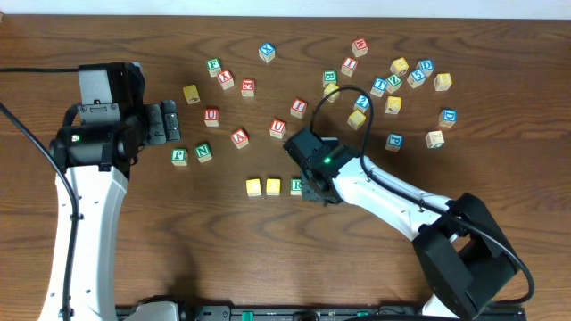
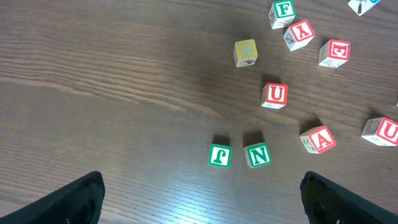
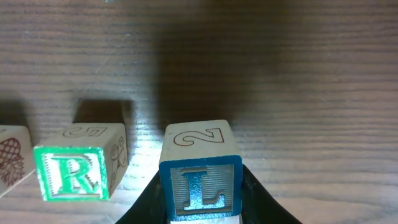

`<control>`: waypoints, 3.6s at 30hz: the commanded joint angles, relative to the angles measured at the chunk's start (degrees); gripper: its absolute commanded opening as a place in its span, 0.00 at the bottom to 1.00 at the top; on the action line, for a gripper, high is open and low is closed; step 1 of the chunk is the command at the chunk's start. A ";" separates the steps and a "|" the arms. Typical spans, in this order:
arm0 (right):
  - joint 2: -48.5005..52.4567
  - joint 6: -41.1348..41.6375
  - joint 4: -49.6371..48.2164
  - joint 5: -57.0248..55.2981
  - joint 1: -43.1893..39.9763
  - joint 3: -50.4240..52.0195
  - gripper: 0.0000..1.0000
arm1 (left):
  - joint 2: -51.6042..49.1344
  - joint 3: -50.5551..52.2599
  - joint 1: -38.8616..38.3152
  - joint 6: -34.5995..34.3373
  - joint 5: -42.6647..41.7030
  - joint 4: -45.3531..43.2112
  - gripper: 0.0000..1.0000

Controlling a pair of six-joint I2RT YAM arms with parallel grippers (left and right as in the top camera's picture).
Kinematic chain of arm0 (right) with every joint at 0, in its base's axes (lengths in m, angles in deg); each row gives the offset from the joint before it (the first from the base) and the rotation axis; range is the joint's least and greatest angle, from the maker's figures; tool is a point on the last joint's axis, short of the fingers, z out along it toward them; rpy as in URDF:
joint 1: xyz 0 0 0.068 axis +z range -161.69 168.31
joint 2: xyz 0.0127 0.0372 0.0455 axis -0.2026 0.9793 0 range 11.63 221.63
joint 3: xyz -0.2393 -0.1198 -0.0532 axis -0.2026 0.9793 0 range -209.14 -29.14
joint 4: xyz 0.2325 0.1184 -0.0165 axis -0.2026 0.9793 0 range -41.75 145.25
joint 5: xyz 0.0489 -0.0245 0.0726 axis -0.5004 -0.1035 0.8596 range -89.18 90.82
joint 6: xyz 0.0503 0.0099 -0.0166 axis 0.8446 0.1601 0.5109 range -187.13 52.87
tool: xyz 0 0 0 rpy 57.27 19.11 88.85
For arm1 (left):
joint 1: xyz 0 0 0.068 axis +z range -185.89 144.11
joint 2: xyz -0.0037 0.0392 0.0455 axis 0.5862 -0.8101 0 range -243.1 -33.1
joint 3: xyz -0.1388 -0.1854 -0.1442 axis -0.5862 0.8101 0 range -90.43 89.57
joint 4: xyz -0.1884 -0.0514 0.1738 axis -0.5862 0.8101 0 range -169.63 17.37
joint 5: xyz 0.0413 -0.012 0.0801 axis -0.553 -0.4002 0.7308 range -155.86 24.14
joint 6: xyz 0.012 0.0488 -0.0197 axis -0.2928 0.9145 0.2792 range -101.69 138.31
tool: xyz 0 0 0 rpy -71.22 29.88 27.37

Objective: Spell out CORL
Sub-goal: 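Lower the L block to the right of the R block, then set the blue L block down against the green R block, then open the right gripper and raise it off the L block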

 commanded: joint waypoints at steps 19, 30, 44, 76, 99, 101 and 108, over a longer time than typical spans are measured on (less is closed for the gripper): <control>-0.37 1.66 -5.79 -0.09 2.54 3.37 0.26 | -0.31 -0.22 0.20 0.33 -0.31 0.00 0.99; 0.17 1.90 -6.10 -0.90 2.49 3.37 0.27 | -0.31 -0.22 0.20 0.33 -0.31 0.00 0.99; 1.99 2.08 -6.12 -1.29 2.49 3.37 0.27 | -0.31 -0.22 0.20 0.33 -0.31 0.00 0.99; 2.08 2.51 -6.36 -2.60 2.45 3.37 0.44 | -0.31 -0.22 0.20 0.33 -0.31 0.00 0.99; 1.42 1.38 -3.13 -2.21 2.43 -0.59 0.40 | -0.31 -0.22 0.20 0.33 -0.31 0.00 0.99; 1.42 0.81 -2.58 -2.21 2.43 -1.68 0.40 | -0.31 -0.22 0.20 0.33 -0.31 0.00 0.99; 1.42 -0.13 1.29 -3.52 2.43 -6.21 0.40 | -0.31 -0.22 0.20 0.33 -0.31 0.00 0.99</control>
